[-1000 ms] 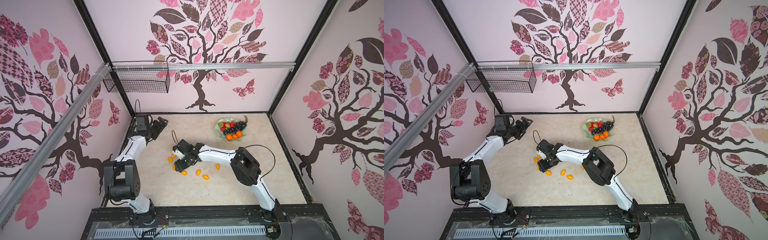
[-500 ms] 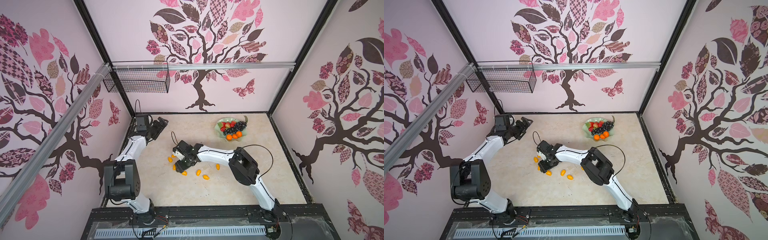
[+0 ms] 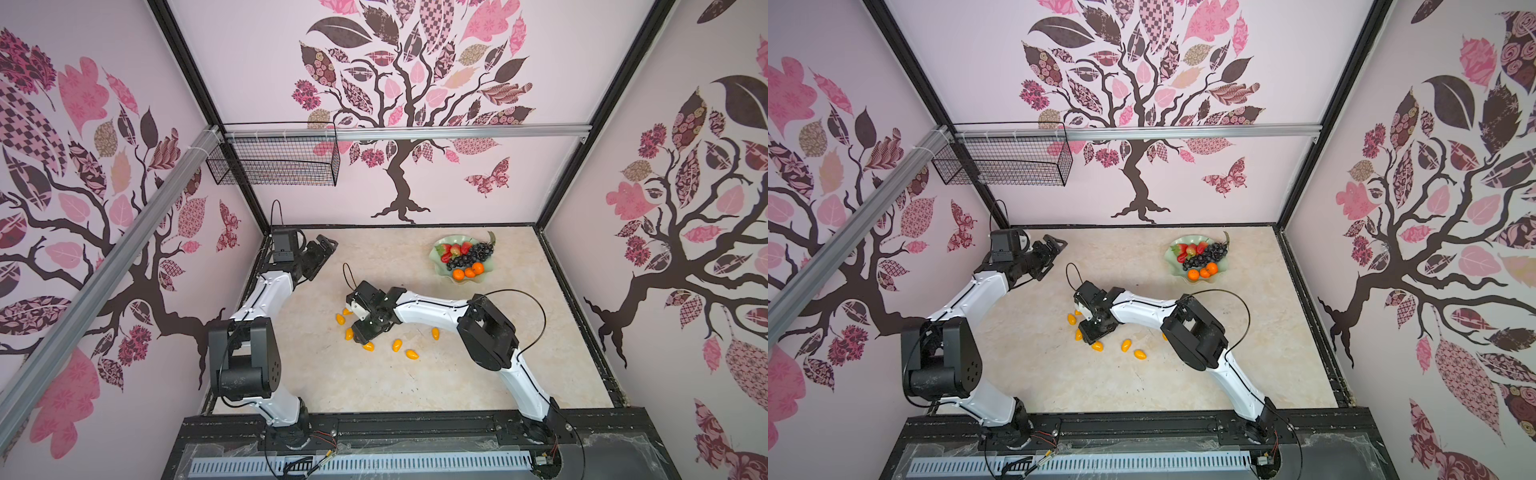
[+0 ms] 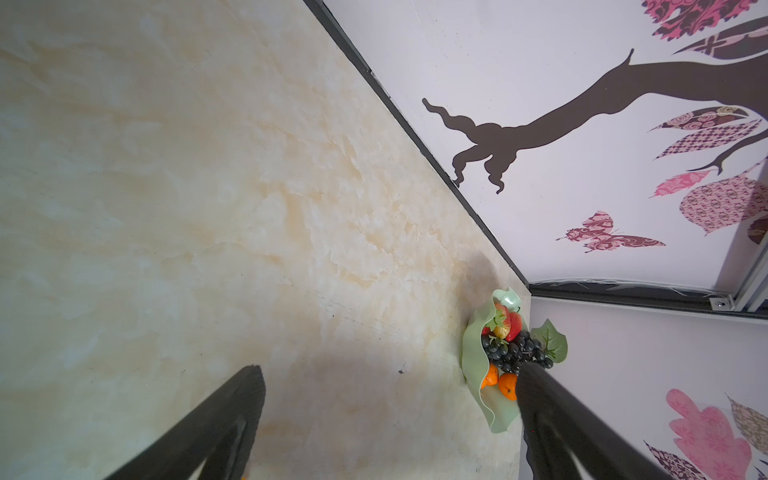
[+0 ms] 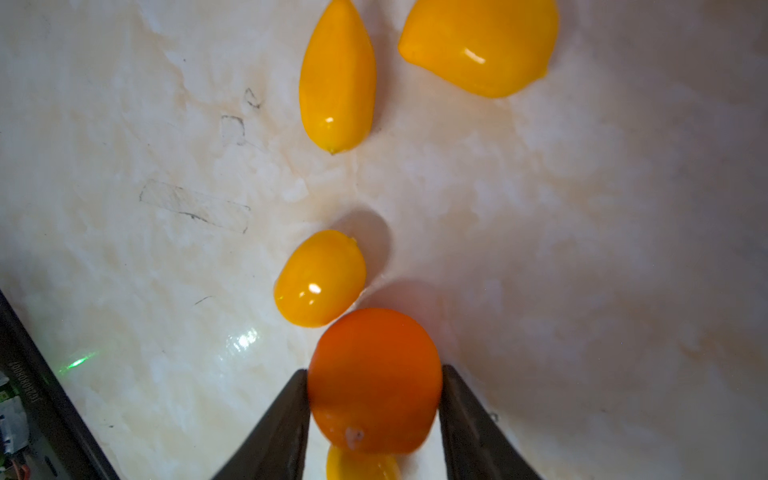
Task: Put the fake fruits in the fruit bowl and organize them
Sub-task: 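Lower the right gripper over the orange among the yellow fruits, then close the right gripper on the orange, then carry the orange with the right gripper over the bowl while the left gripper approaches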
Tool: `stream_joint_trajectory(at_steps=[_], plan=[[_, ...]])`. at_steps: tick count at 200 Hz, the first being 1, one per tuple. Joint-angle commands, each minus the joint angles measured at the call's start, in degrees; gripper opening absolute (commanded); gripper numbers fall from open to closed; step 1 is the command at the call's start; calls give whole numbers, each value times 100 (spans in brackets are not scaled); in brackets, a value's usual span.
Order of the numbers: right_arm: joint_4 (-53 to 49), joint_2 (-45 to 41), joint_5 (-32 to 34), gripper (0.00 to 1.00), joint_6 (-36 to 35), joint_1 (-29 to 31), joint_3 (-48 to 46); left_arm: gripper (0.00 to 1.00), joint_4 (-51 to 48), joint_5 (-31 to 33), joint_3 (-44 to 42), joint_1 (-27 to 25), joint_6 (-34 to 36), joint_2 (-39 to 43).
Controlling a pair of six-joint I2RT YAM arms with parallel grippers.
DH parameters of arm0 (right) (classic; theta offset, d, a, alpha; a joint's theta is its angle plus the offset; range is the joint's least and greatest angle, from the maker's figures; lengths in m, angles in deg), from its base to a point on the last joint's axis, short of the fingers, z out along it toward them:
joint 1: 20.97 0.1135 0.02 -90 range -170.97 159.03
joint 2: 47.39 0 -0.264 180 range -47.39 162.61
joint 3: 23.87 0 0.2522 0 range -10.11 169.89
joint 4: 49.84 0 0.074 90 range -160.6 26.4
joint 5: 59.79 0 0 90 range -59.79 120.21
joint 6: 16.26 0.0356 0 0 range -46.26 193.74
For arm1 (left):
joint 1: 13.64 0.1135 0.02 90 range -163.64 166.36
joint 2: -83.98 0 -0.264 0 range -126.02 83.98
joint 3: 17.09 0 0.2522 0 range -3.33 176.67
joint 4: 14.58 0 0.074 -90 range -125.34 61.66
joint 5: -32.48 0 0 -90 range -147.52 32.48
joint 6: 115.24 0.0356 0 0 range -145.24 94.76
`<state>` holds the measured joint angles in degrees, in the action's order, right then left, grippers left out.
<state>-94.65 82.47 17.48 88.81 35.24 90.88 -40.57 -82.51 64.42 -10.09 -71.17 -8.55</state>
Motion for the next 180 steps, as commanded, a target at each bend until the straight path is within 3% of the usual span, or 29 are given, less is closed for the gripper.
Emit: stream_joint_trajectory(at_steps=[1,72,126,180], plan=[[-67,82,220,47,148,13,105,99,21,-59,-36,18,119,-66],[531,-574,92,45,559,-226,-563,99,47,-223,49,-28,190,-126],[1443,-1632,-288,44,875,-1036,-1810,99,-109,-401,396,-756,719,-213],[1435,-2259,-134,44,730,-1858,-2474,99,268,-669,331,-1365,733,-221]])
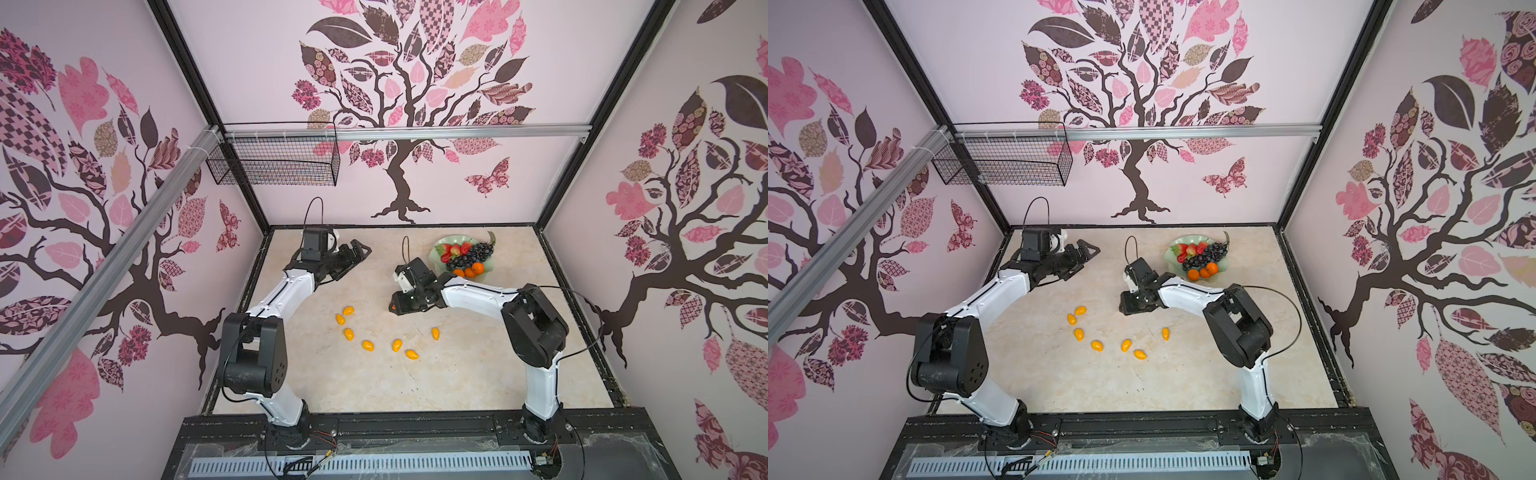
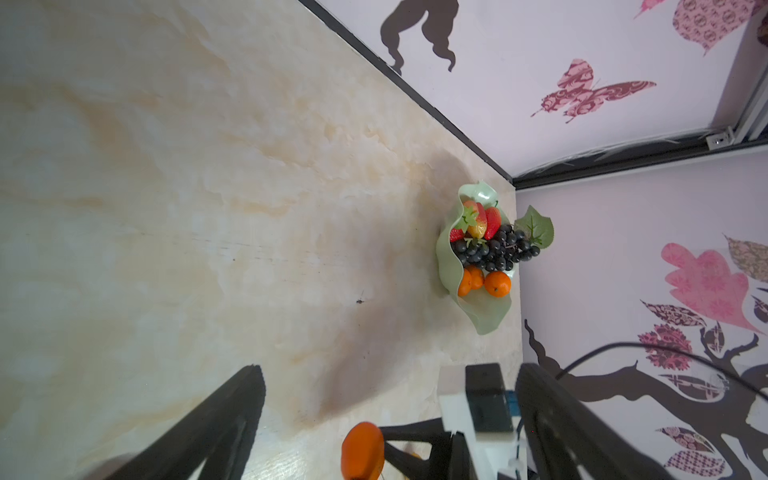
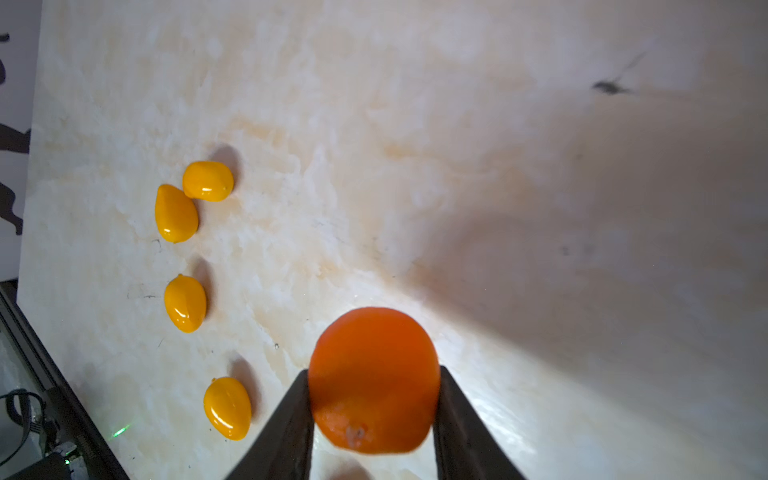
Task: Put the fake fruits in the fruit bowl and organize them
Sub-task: 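Carry the orange with the right gripper over the bowl while the left gripper approaches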
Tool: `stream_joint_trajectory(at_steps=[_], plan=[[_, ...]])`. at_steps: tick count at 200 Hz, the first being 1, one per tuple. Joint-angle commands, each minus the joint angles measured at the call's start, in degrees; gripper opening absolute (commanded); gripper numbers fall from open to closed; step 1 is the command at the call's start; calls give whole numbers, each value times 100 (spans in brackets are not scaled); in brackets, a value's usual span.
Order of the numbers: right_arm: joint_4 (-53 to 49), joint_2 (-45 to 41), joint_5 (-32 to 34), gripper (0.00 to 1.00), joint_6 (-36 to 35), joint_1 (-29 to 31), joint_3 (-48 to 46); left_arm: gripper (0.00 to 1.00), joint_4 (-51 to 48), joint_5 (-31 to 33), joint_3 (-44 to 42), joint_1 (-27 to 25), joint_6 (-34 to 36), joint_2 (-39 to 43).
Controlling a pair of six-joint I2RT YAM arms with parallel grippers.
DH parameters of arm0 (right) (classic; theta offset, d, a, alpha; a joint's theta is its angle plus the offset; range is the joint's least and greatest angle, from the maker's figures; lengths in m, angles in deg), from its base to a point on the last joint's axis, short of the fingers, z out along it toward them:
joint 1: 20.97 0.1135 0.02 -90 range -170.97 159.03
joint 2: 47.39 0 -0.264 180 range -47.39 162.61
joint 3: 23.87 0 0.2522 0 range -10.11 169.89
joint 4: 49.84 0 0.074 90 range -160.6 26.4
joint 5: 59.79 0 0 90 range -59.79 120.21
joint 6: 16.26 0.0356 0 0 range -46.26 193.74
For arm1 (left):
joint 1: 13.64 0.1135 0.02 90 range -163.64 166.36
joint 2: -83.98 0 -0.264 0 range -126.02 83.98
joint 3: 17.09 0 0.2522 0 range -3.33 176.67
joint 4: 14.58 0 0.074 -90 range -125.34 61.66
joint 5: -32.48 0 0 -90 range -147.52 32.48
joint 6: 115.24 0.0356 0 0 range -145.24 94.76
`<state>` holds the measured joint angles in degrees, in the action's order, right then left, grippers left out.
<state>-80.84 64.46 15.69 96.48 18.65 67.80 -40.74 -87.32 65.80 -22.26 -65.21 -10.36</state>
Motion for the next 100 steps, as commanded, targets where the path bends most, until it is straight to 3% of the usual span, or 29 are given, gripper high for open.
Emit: stream_joint_trajectory(at_steps=[1,29,100], plan=[[54,-465,50,44,-39,-213,-182,98,302,-195,187,-161,133,-31],[-14,-726,173,44,-120,-650,-353,99,635,-342,154,-496,120,-46],[-150,-1195,431,43,-165,-1739,-478,99,1261,235,-39,-1485,-177,-114]])
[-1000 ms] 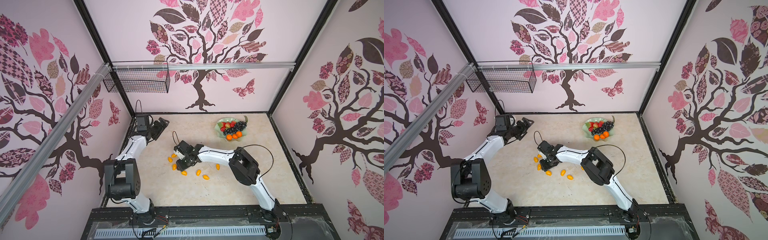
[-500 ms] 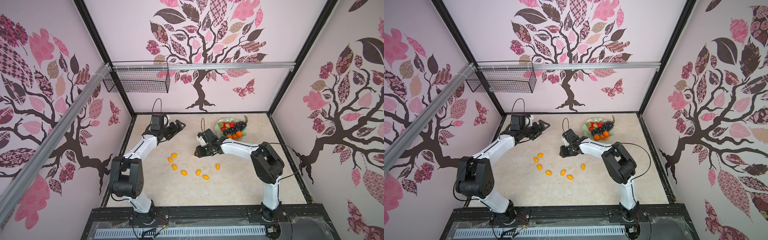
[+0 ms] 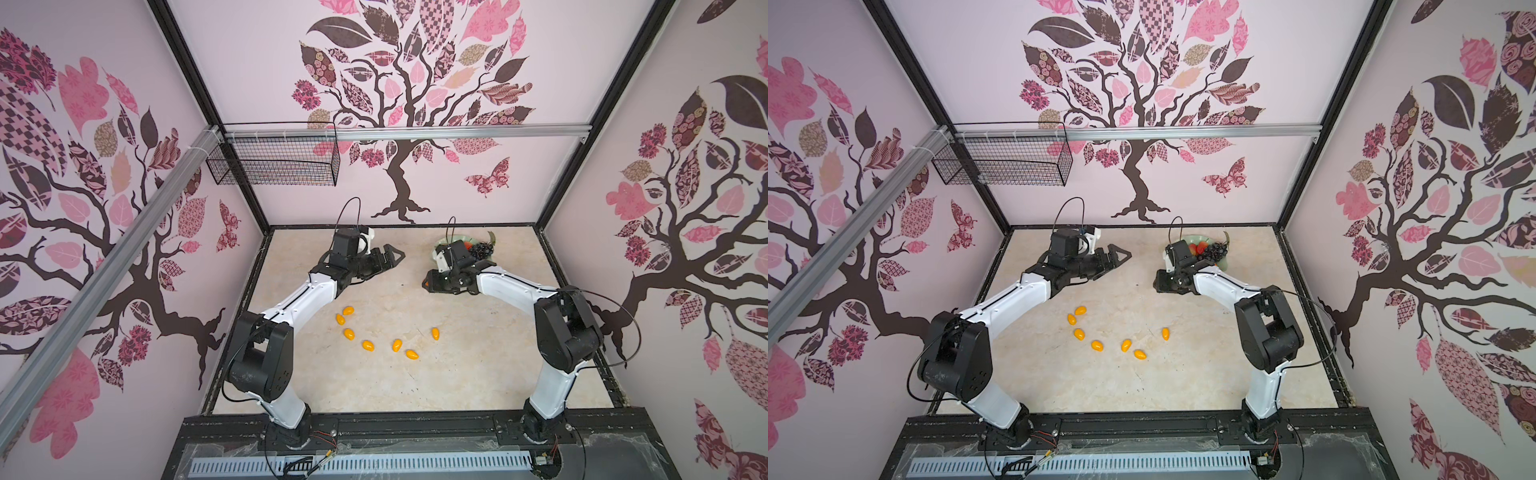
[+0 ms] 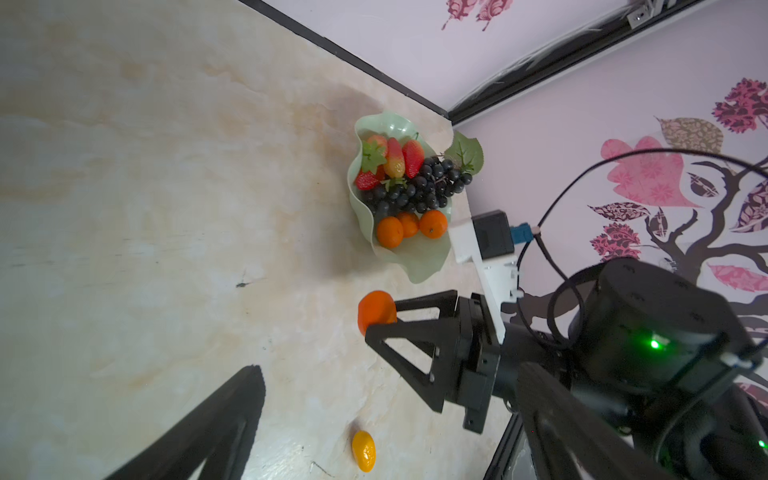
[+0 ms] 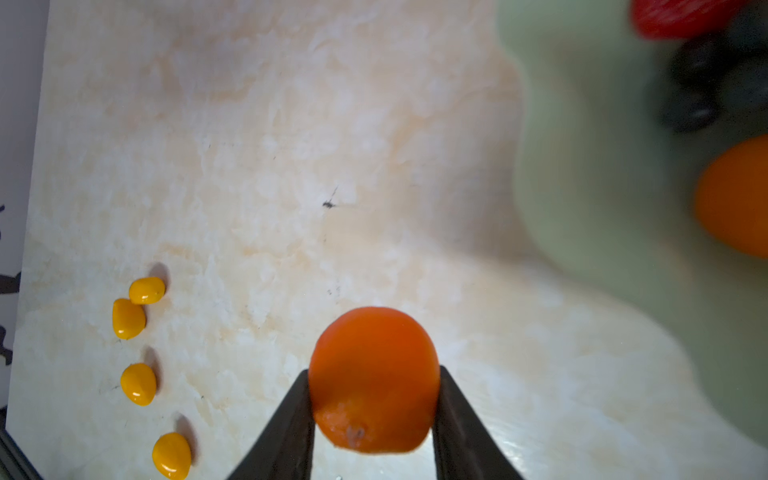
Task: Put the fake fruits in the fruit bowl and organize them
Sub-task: 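Carry the orange with the right gripper over the bowl while the left gripper approaches, then open the right gripper to drop the orange into the bowl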
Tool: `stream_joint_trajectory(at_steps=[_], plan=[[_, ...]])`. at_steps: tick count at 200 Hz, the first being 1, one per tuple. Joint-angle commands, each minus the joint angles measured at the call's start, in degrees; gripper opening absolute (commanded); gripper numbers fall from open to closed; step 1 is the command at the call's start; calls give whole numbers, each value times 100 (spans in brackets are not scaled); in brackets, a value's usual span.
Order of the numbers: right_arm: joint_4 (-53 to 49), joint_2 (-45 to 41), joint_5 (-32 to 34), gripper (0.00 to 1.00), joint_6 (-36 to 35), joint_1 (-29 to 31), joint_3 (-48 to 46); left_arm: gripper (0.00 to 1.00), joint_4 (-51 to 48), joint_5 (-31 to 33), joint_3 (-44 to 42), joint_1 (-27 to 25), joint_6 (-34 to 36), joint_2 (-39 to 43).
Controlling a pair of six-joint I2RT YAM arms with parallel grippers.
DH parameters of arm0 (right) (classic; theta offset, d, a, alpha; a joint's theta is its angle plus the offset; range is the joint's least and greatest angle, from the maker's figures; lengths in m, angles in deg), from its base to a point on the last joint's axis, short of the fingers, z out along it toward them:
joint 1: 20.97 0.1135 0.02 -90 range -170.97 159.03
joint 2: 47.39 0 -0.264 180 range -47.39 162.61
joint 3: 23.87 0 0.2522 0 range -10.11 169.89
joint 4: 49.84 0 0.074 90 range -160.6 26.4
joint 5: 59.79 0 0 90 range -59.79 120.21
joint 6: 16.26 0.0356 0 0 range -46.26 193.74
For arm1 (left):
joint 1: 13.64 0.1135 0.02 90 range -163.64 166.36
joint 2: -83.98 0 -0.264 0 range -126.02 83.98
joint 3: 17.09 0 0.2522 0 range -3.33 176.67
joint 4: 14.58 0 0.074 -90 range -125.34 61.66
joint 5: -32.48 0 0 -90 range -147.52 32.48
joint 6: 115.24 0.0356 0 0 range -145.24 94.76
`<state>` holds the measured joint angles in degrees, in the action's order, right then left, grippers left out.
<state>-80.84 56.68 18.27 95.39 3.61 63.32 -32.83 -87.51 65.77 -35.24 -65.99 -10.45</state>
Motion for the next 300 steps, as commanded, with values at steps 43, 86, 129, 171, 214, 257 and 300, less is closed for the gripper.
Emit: stream_joint_trajectory(at_steps=[43,86,129,171,214,257,300], plan=[[-413,-415,597,43,-1,-627,226,99,658,810,-68,-560,-87,-154],[-897,-85,1280,44,145,-683,606,99,648,1086,-55,-820,376,-156],[-1335,349,1882,44,324,-700,1075,99,485,1441,-37,-1252,1004,-116],[-1725,748,2165,44,453,-726,1480,99,469,1575,-77,-1382,1217,-91],[-1920,1012,2345,44,583,-792,1592,99,409,1629,-37,-1379,1281,-91],[-1919,1261,2125,46,648,-926,1641,99,370,1558,-11,-1388,1297,-145],[-1892,1283,2105,55,625,-953,1697,99,329,1594,-2,-1386,1357,-135]])
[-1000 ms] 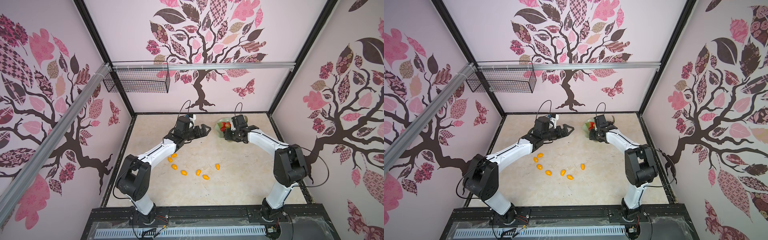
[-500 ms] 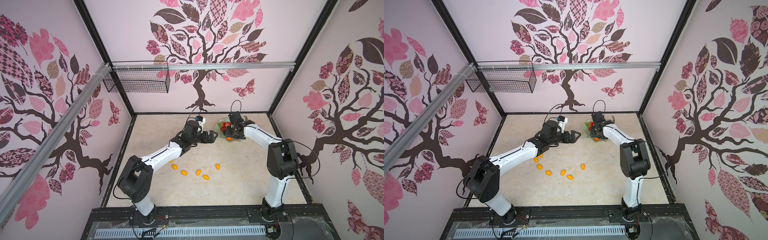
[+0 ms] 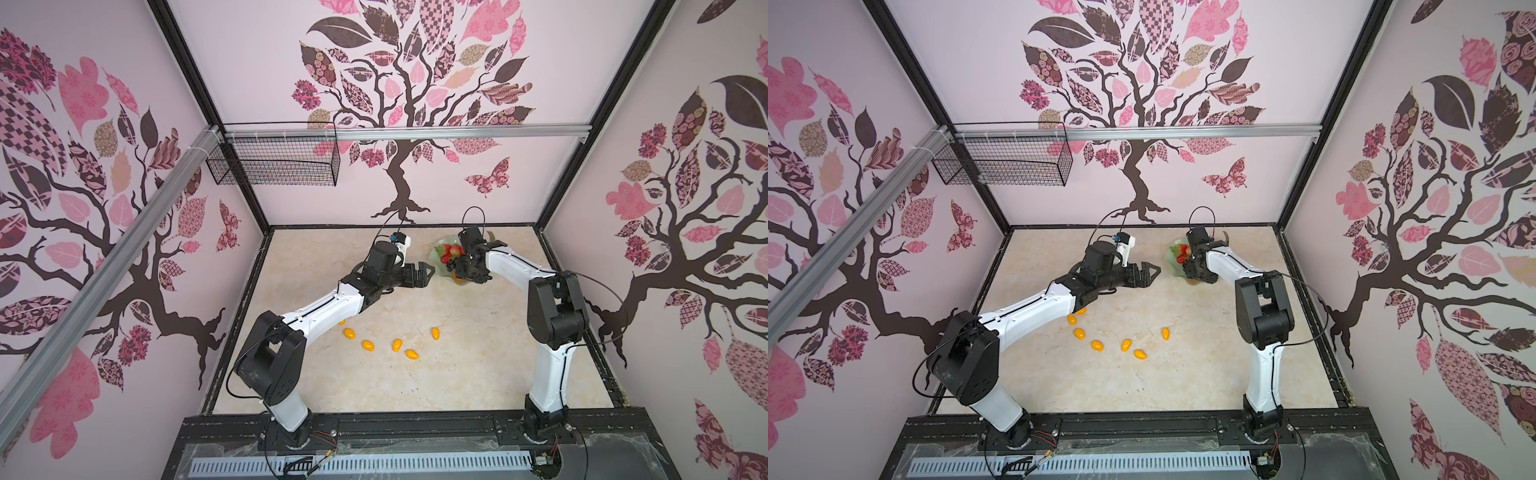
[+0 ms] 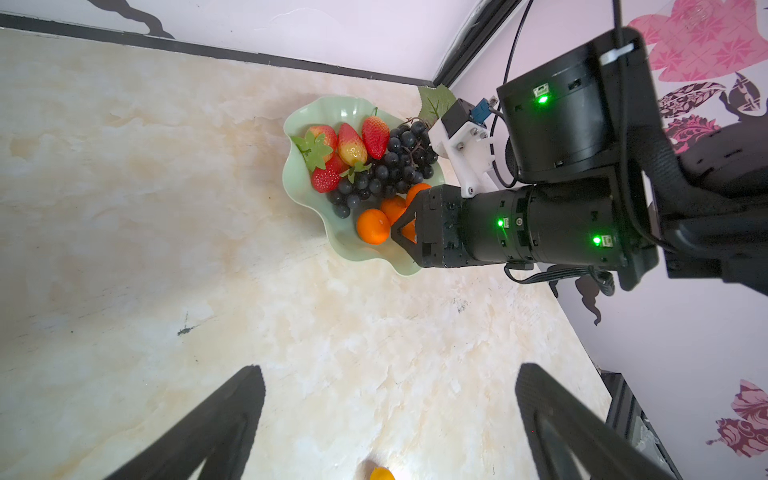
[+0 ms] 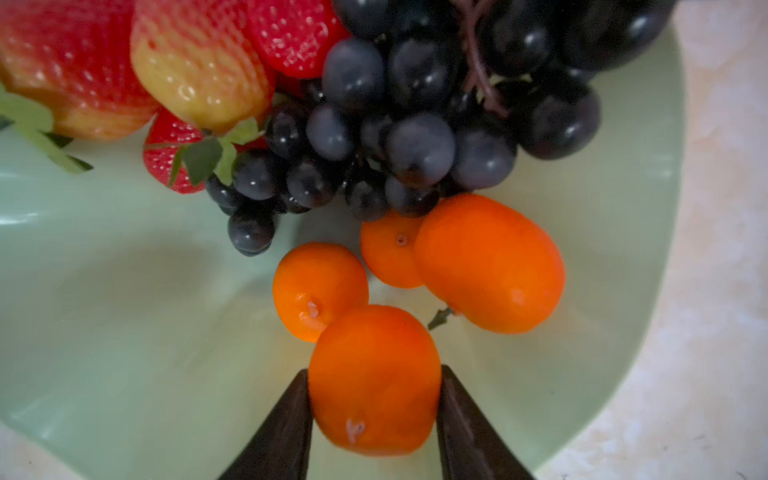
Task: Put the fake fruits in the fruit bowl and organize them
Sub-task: 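Open the right gripper to drop the orange into the bowl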
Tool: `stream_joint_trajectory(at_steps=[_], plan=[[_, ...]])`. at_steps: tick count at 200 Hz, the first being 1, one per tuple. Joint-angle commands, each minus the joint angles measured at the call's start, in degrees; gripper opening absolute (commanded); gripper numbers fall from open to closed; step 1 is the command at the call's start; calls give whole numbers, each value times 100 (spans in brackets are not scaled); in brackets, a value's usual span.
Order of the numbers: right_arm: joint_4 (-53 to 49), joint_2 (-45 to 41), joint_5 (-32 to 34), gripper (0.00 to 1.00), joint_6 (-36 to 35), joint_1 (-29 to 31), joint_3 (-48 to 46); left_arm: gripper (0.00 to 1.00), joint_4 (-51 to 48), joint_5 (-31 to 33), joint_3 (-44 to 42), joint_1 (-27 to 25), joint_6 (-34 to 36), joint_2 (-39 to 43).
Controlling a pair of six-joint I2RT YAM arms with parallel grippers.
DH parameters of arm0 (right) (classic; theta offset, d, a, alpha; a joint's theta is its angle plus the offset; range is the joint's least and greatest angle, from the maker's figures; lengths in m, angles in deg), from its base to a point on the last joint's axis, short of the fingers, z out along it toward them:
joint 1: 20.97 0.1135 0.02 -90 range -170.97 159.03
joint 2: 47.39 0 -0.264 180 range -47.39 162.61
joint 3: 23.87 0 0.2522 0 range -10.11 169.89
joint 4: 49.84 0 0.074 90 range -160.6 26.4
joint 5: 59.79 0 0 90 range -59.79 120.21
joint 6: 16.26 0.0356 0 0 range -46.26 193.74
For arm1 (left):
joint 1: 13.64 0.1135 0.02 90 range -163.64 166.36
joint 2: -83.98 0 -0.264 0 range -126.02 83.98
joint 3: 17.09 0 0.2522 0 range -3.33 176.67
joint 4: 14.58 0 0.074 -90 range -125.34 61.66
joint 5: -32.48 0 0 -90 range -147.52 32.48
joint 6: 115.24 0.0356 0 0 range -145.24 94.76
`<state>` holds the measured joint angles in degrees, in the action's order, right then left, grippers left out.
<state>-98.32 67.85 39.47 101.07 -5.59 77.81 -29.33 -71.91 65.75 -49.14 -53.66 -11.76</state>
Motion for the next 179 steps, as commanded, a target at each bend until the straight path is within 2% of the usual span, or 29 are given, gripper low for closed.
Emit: stream_joint_trajectory(at_steps=[1,32,74,105,153,179], plan=[[-142,166,-18,55,55,-34,250,99,-26,33,-4,6,126,-5],[-83,78,-106,58,31,-39,262,99,-80,7,35,8,202,-10],[72,-334,-282,56,-99,-42,99,99,-242,33,97,14,378,38],[433,-943,-265,55,-274,-37,-465,99,-487,19,232,12,480,17],[905,-2016,-638,57,-387,0,-1406,99,-866,53,411,17,587,41],[879,-2437,-606,57,-404,228,-1796,99,-1214,49,543,39,699,78]])
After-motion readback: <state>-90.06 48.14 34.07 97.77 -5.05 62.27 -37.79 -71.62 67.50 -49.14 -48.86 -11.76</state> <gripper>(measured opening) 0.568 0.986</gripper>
